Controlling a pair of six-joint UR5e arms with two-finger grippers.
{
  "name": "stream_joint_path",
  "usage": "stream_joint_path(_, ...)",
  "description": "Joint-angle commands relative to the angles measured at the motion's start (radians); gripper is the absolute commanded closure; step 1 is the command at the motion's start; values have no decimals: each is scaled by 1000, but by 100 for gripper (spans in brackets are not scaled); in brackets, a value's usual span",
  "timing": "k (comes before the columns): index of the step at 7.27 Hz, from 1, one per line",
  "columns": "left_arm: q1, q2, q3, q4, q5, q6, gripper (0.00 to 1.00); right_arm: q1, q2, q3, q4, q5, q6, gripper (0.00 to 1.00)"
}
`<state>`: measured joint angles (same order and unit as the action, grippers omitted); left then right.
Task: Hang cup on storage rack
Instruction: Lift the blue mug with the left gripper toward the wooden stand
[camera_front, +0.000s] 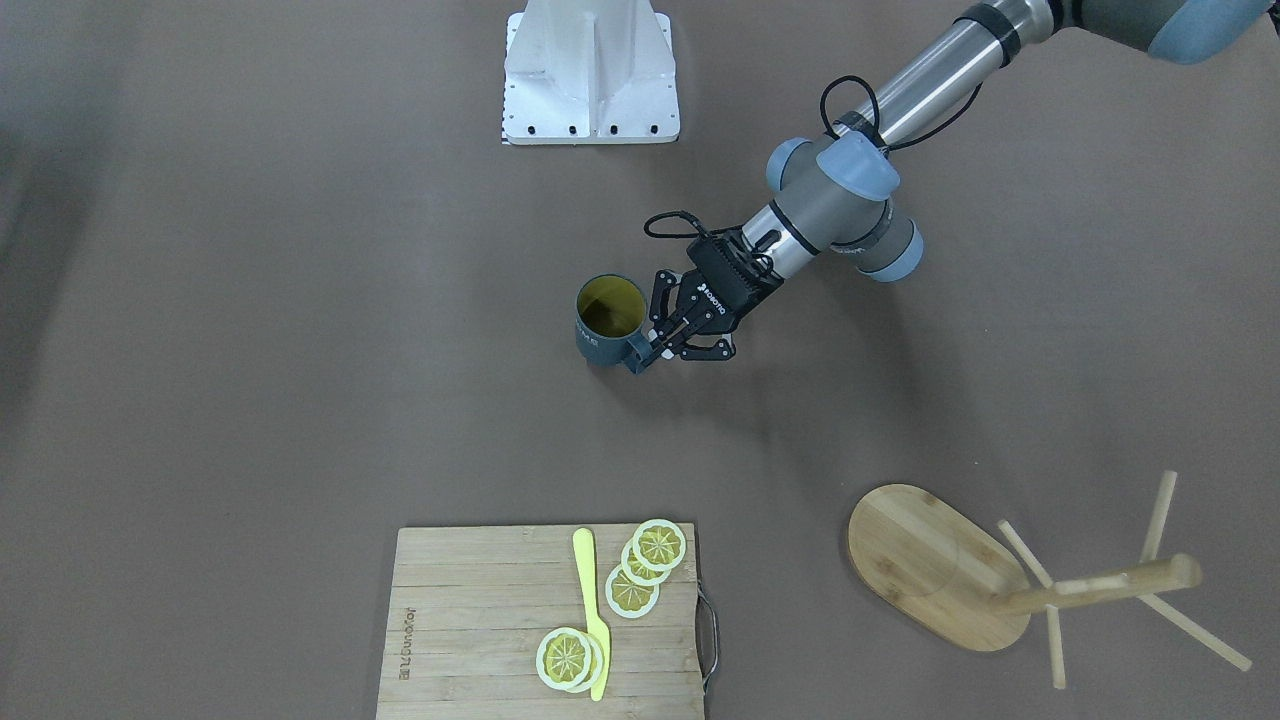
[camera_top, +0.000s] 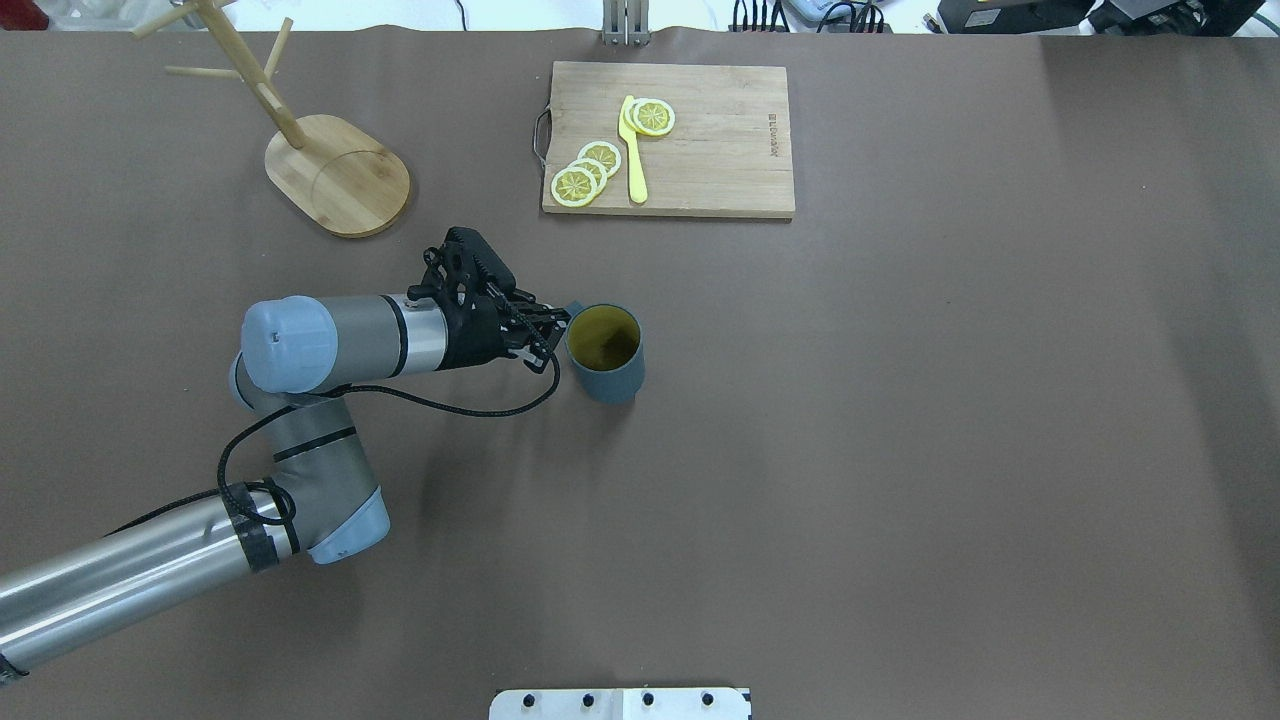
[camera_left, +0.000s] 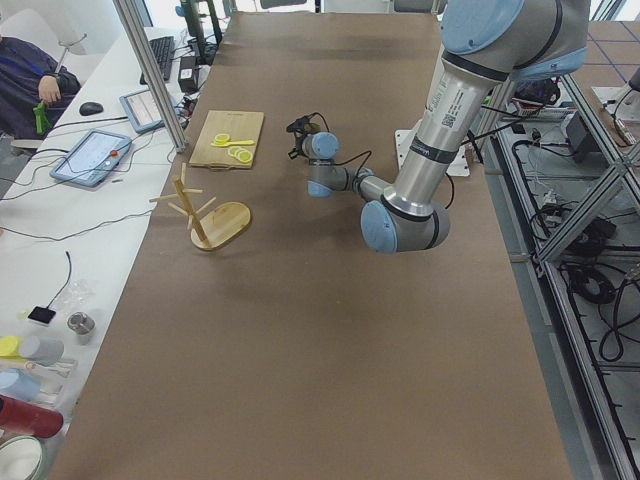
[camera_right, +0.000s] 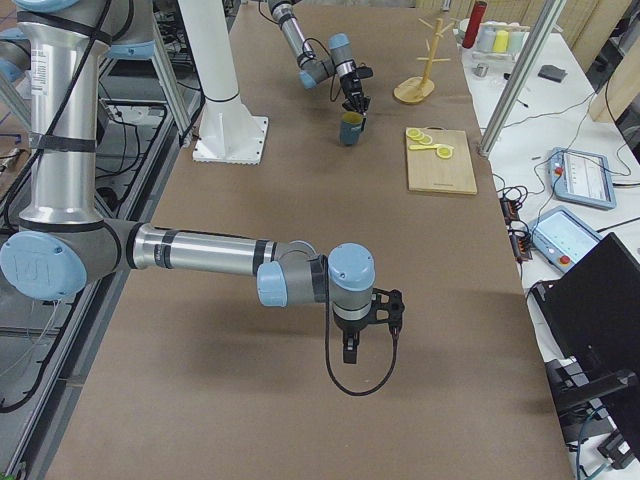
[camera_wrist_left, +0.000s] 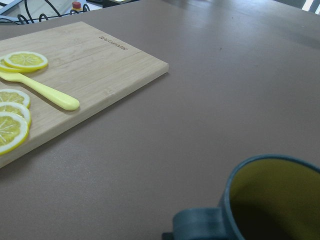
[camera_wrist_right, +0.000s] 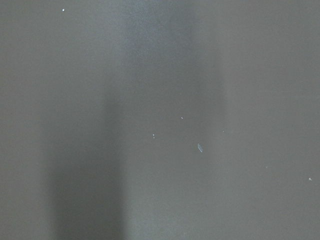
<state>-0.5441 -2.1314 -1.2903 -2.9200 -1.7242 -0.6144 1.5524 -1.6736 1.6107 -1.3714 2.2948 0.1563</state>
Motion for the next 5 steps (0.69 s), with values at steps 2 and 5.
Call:
stream_joint_path(2,-26,-1,-7,-2,0,-254,100,0,0,-2,0,-2,-1,0)
stream_joint_path(5,-27,-2,-92,-4,5,-742,100,0,0,-3,0,-5,-1,0)
